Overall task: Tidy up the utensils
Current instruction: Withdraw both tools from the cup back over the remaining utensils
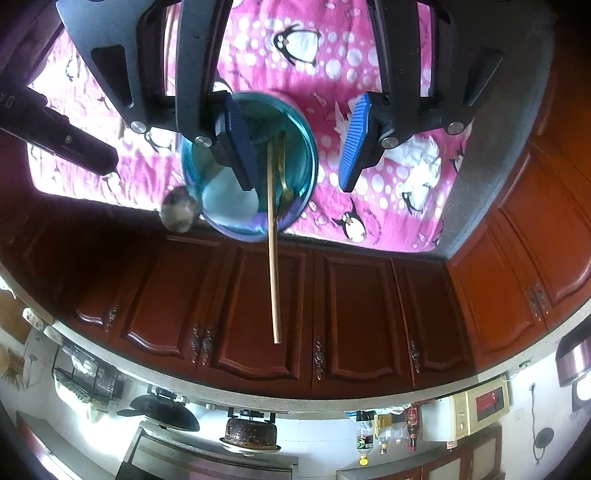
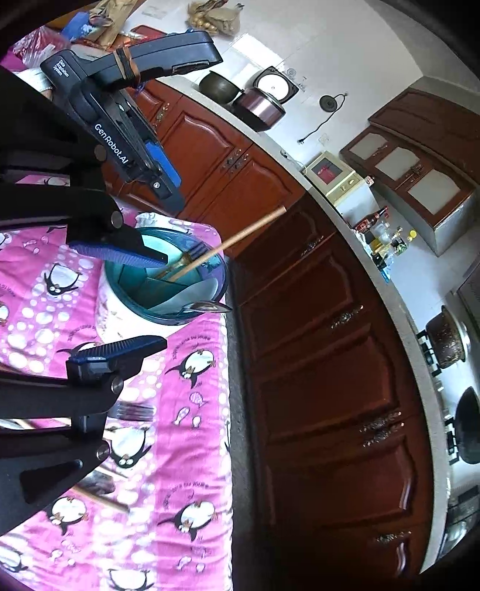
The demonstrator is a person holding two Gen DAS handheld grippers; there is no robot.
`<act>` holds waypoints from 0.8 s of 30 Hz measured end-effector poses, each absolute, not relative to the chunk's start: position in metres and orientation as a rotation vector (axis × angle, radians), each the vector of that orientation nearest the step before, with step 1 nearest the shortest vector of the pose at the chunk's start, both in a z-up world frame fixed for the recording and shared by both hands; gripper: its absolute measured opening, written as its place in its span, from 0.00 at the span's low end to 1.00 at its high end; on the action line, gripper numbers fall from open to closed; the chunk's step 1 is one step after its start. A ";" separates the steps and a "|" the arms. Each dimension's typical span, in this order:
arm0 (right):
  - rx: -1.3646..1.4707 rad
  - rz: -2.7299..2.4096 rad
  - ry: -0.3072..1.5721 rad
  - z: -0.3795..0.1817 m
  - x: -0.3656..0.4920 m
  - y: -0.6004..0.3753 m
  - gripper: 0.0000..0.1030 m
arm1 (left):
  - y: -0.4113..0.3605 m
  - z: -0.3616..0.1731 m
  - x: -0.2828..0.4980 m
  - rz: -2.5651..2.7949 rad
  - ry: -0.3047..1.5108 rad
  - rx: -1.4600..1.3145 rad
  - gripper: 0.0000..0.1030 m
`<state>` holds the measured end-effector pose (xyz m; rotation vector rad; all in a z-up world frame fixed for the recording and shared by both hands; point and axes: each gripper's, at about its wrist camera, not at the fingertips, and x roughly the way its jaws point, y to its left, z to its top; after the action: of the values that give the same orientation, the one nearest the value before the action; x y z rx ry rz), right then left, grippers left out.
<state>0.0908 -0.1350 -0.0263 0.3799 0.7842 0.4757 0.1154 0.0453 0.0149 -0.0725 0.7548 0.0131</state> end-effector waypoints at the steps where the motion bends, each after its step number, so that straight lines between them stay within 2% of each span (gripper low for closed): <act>1: 0.368 0.461 0.782 -0.024 0.086 -0.136 0.37 | 0.044 0.016 0.112 0.009 0.755 -0.075 0.45; 5: 0.324 0.414 0.761 -0.015 0.068 -0.139 0.41 | 0.036 0.023 0.097 -0.005 0.737 -0.069 0.47; 7: 0.300 0.394 0.759 -0.011 0.060 -0.139 0.43 | 0.033 0.025 0.092 -0.019 0.736 -0.075 0.53; 17: 0.226 0.277 0.716 0.007 0.017 -0.157 0.44 | 0.004 0.041 0.061 -0.089 0.706 -0.055 0.55; 21: 0.201 0.222 0.703 0.013 0.002 -0.169 0.53 | -0.007 0.047 0.051 -0.115 0.694 -0.051 0.56; 24: 0.193 0.198 0.688 0.019 -0.007 -0.176 0.53 | -0.015 0.050 0.044 -0.131 0.687 -0.051 0.56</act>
<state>-0.0065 -0.1761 0.0192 0.1929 0.6879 0.1979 0.0444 -0.0146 0.0502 -0.0507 0.6875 -0.1314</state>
